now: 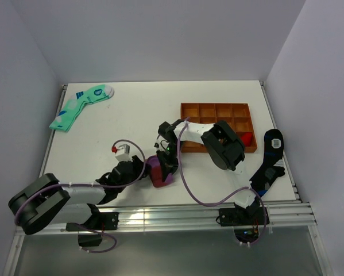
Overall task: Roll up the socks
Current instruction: Roll the sock at the center of the board.
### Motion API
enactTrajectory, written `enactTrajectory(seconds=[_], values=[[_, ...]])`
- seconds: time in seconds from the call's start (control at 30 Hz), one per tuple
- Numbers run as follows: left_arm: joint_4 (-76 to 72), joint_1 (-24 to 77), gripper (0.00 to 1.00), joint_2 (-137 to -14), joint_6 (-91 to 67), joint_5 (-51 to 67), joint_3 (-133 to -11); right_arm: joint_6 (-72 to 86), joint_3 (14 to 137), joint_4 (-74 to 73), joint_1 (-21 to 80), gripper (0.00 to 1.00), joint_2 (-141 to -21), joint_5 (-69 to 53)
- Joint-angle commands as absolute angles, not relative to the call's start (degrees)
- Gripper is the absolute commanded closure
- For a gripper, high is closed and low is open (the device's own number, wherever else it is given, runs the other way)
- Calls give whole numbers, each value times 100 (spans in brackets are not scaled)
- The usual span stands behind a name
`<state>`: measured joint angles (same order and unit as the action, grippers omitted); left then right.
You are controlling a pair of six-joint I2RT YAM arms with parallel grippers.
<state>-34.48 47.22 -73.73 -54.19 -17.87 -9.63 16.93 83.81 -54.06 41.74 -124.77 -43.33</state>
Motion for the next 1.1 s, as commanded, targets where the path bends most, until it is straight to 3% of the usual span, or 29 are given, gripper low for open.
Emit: enactTrajectory(seconds=[0.0,0.17,0.33,0.43,0.57,0.77,1.07], values=[[-3516,4834,51,-6883,-5344,-1916,-747,1705,8420,-5573,4157,90,-12665,-3806],[-2981,5289,42,-5778,-5230,-2407,-677,1705,8367,-5528,4175,91,-12709,-3744],[-2076,6133,48,-4958,-5019,-3171,-966,1723,8297,-5432,4175,91,-12744,-3744],[-1469,6740,59,-4834,-4966,-3743,-1194,1714,8262,-5405,4175,91,-12788,-3727],[-1319,7582,64,-5237,-4773,-4103,-1476,1661,8332,-5423,4184,91,-12858,-3727],[-309,8445,54,-6931,-4764,-4948,-2600,1582,8490,-5520,4184,91,-12981,-3726],[-18,8508,52,-7664,-4737,-5133,-3155,1556,8482,-5484,4175,91,-12903,-3770]])
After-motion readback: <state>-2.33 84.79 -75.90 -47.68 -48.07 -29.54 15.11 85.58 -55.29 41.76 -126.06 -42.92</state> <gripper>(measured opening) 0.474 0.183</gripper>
